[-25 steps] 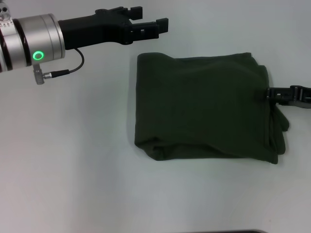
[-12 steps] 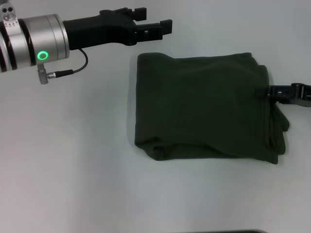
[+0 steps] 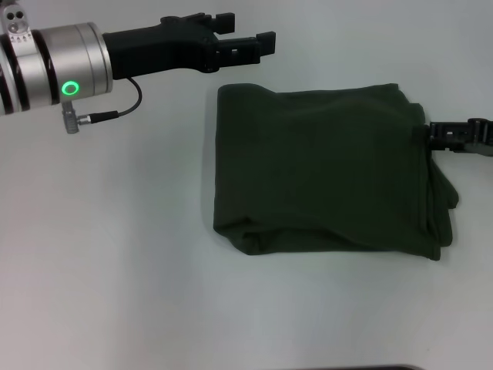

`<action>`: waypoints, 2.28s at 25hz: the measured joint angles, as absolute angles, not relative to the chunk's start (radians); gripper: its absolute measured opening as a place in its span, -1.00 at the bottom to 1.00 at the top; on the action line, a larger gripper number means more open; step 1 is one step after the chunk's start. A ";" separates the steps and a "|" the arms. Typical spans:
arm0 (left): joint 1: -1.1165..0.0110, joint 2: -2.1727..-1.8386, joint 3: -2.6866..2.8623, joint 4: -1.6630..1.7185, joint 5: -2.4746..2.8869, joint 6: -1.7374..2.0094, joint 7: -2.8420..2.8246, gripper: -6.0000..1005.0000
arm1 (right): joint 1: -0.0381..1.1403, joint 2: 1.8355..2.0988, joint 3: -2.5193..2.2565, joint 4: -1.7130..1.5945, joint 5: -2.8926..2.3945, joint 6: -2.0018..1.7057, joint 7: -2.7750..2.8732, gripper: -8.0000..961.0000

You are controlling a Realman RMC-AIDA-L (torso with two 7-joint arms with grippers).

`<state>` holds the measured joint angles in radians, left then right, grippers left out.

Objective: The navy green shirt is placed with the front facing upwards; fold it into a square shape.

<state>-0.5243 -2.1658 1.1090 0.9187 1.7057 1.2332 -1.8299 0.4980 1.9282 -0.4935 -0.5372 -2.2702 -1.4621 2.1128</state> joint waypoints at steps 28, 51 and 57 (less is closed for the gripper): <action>-0.542 -2.165 1.103 0.904 1.706 1.230 -1.816 0.83 | 0.512 1.953 -0.555 -0.518 -2.272 -1.413 2.121 0.54; -0.539 -2.166 1.102 0.885 1.703 1.230 -1.803 0.83 | 0.515 1.953 -0.512 -0.519 -2.248 -1.412 2.116 -0.84; -0.541 -2.164 1.100 0.880 1.695 1.229 -1.795 0.83 | 0.528 1.942 -0.511 -0.527 -2.220 -1.438 2.120 -0.89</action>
<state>-0.5410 -2.1644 1.1001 0.8799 1.6946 1.2291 -1.7951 0.5276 1.9422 -0.5110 -0.5270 -2.2197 -1.4376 2.1195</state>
